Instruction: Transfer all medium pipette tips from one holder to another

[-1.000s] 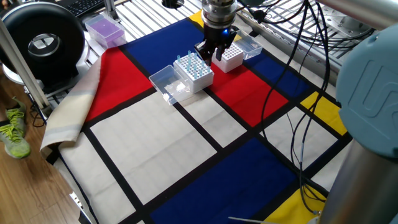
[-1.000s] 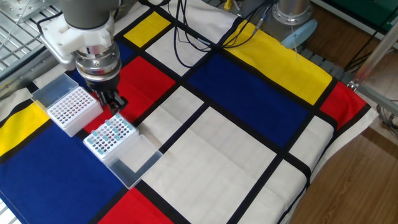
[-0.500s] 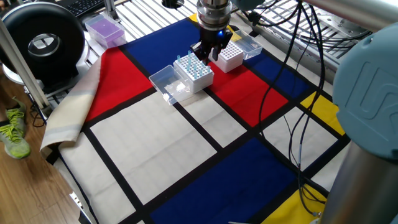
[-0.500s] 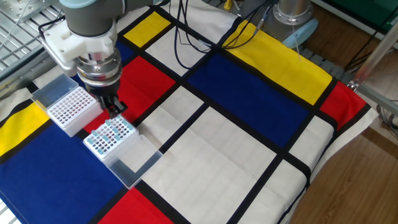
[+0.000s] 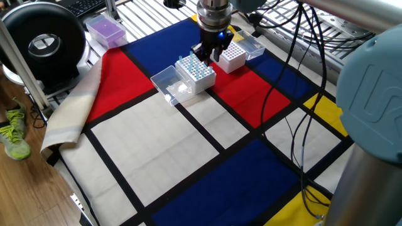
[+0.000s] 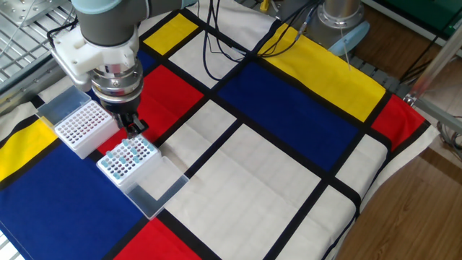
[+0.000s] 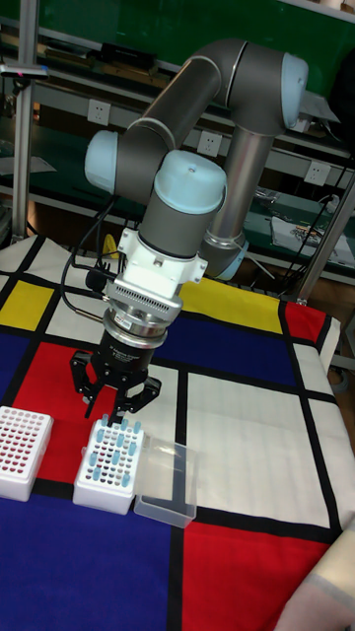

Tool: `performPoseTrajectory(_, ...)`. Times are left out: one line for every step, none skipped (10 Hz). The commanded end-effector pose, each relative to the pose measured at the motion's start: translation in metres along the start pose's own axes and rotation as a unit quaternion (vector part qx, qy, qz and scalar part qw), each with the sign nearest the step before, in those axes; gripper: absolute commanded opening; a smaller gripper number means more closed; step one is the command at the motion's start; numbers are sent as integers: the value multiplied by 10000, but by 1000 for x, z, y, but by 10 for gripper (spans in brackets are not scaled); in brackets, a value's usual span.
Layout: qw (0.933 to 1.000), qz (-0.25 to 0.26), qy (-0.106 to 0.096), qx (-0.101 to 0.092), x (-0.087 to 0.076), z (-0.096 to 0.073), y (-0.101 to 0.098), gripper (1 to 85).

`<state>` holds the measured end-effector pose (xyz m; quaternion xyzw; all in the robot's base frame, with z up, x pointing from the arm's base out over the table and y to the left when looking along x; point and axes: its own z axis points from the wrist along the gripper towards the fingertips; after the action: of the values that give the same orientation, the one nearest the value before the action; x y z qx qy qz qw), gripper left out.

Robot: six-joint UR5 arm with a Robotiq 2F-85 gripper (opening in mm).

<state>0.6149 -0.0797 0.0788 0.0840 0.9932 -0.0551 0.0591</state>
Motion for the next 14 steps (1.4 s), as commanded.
performPoseTrajectory(9996, 194, -20, -191, 0, -1, 11, 350)
performPoseTrajectory(9993, 228, -1, -288, 2, -2, 15, 340)
performPoseTrajectory(9989, 226, 6, -403, 4, -2, 17, 337)
performPoseTrajectory(9988, 199, -4, -436, 5, -1, 16, 337)
performPoseTrajectory(9989, 176, -6, -429, 6, 0, 15, 337)
performPoseTrajectory(9990, 122, -8, -428, 8, 2, 12, 333)
performPoseTrajectory(9989, 51, -10, -475, 9, 4, 9, 333)
performPoseTrajectory(9988, -1, -10, -490, 10, 5, 6, 333)
performPoseTrajectory(9987, -6, -6, -512, 10, 5, 5, 333)
performPoseTrajectory(9985, -2, -16, -545, 10, 6, 6, 323)
performPoseTrajectory(9981, -15, -60, -613, 10, 8, 8, 313)
performPoseTrajectory(9980, -19, -73, -630, 11, 9, 8, 310)
performPoseTrajectory(9979, -19, -72, -638, 11, 10, 8, 303)
performPoseTrajectory(9978, -9, -77, -654, 12, 10, 9, 300)
